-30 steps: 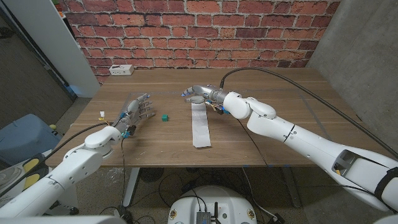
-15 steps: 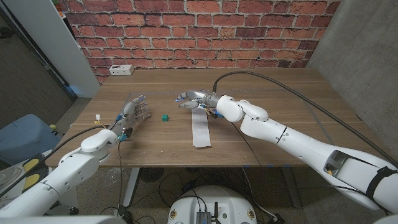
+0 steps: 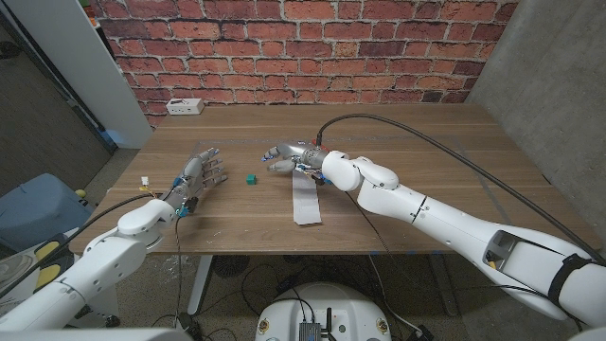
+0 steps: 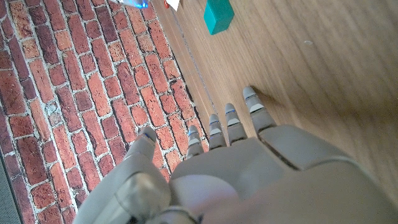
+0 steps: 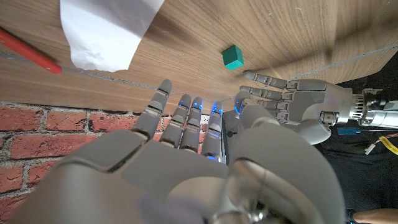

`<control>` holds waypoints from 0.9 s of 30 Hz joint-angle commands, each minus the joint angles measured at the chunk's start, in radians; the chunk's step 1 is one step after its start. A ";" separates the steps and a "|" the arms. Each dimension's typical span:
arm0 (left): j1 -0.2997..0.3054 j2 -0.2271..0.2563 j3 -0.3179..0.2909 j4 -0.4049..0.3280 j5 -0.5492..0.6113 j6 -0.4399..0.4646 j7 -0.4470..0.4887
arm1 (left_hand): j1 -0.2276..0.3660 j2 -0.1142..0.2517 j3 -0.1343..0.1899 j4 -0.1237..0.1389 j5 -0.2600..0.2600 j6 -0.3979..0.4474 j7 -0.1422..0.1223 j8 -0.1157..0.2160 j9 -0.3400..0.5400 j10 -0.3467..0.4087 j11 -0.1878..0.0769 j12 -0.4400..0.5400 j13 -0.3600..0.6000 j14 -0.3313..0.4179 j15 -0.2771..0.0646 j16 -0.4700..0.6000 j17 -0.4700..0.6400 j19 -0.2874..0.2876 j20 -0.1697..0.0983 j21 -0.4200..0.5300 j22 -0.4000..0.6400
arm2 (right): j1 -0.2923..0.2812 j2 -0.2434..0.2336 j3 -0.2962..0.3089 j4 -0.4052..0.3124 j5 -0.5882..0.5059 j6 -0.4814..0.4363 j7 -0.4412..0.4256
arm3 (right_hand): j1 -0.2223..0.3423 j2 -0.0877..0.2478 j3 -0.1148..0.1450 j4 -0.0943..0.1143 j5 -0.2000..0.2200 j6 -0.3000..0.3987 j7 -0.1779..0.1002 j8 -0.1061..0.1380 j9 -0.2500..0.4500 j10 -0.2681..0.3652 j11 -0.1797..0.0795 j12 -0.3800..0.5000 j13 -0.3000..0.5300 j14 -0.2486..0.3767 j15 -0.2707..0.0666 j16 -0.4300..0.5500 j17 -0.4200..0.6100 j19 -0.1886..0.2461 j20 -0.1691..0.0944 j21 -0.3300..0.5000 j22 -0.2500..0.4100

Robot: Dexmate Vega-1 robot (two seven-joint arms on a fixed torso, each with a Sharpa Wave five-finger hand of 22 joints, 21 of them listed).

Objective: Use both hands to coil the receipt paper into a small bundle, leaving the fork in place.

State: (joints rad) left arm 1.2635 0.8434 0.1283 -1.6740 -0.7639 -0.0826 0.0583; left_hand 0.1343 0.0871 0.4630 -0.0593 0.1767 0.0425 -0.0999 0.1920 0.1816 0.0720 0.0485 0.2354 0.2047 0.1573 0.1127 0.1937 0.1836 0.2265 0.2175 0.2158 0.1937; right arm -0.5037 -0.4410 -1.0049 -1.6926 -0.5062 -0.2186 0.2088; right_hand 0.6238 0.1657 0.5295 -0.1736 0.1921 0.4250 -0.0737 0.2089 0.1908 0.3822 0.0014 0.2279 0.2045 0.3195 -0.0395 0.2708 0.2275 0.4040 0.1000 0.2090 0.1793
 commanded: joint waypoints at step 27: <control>0.018 0.005 -0.021 0.021 -0.013 -0.015 -0.036 | -0.014 -0.003 0.002 0.005 0.002 -0.007 -0.004 -0.001 0.001 0.012 -0.001 -0.003 -0.001 0.009 0.003 0.004 0.005 -0.004 -0.002 -0.002 0.002 | 0.120 0.154 -0.118 0.261 -0.009 0.122 0.009 | 0.105 -0.009 0.014 -0.013 -0.005 -0.017 -0.013 -0.009 0.001 -0.009 -0.023 -0.015 0.001 0.018 -0.060 0.002 -0.007 0.021 -0.019 0.009 0.002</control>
State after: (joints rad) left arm 1.2774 0.8486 0.1108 -1.6556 -0.7750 -0.0935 0.0298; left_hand 0.1305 0.0833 0.4630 -0.0593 0.1767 0.0426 -0.0999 0.1921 0.1816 0.0797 0.0483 0.2354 0.1997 0.1610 0.1163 0.1937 0.1835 0.2267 0.2171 0.2174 0.1948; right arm -0.4190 -0.3278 -1.0914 -1.5110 -0.5201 -0.1390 0.2056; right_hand 0.7165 0.1554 0.5403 -0.1844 0.1885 0.4087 -0.0823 0.2033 0.1909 0.3660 -0.0146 0.2176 0.2047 0.3289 -0.0411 0.2708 0.2182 0.4202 0.0837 0.2090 0.1792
